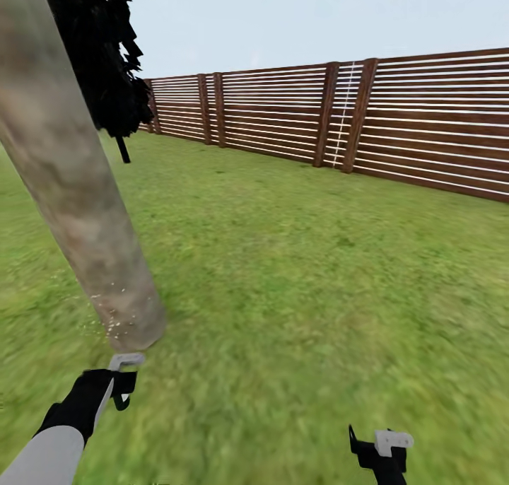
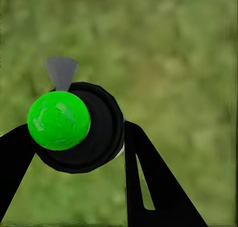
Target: In the garden, pick up the pesticide atomizer on the floor and spray pesticide onto both trees until each tree trunk is fully covered.
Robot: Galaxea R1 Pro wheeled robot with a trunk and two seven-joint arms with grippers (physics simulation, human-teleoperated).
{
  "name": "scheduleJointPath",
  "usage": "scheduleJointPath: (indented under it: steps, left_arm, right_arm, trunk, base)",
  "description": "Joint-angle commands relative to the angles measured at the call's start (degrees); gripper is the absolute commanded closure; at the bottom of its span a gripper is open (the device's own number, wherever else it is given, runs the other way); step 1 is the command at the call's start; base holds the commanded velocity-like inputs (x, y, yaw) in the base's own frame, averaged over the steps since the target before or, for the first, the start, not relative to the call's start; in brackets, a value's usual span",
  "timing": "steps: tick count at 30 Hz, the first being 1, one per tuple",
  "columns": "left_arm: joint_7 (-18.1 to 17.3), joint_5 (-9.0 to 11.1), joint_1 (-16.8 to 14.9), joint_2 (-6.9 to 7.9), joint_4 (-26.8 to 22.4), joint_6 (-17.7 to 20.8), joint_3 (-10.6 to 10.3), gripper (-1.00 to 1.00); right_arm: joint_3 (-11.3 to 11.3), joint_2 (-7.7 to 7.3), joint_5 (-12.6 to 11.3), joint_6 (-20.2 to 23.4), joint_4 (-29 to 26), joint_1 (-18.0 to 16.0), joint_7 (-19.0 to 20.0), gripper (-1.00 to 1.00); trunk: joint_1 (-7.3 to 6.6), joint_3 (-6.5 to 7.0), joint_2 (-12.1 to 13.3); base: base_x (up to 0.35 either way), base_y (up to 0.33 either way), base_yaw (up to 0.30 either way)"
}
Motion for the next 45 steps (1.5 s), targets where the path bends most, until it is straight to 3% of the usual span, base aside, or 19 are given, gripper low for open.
scheduleJointPath:
  steps: [1, 10, 18, 39, 42, 45]
  left_arm:
    - [0.0, -0.01, 0.0, 0.0, -0.01, -0.01, 0.03, 1.0]
    - [0.0, 0.06, 0.0, -0.03, -0.09, 0.05, 0.42, 1.0]
    - [0.08, 0.08, 0.0, 0.0, -0.09, 0.05, 0.47, 1.0]
    - [0.32, 0.08, -0.14, -0.05, -0.88, -0.03, 0.45, 1.0]
    - [0.3, 0.08, -2.31, -0.48, -1.03, 0.19, 0.11, 1.0]
    - [0.03, -0.05, -8.24, -0.31, -0.97, 0.63, -0.22, 1.0]
  right_arm:
    - [0.0, 0.0, 0.0, 0.0, 0.0, -0.01, 0.0, -1.0]
    - [0.0, 0.0, 0.0, 0.0, 0.0, 0.01, 0.09, -1.0]
    - [0.0, 0.0, 0.0, 0.0, 0.0, 0.01, 0.08, -1.0]
    - [0.0, 0.0, 0.0, 0.0, 0.0, -0.01, 0.09, -1.0]
    - [0.0, -0.03, 0.0, 0.0, -0.02, -0.01, 0.09, -1.0]
    - [0.0, -0.08, 0.0, 0.0, 0.0, -0.01, 0.09, -1.0]
  trunk:
    - [0.0, 0.0, 0.0]
    - [0.0, 0.0, 0.0]
    - [0.0, 0.0, 0.0]
    - [0.0, 0.0, 0.0]
    - [0.0, 0.0, 0.0]
    - [0.0, 0.0, 0.0]
  base:
    - [0.012, -0.274, 0.27]
    - [0.034, -0.275, 0.266]
    - [0.196, -0.229, 0.043]
    - [0.085, -0.229, 0.272]
    - [0.0, -0.007, 0.047]
    - [0.0, -0.001, 0.005]
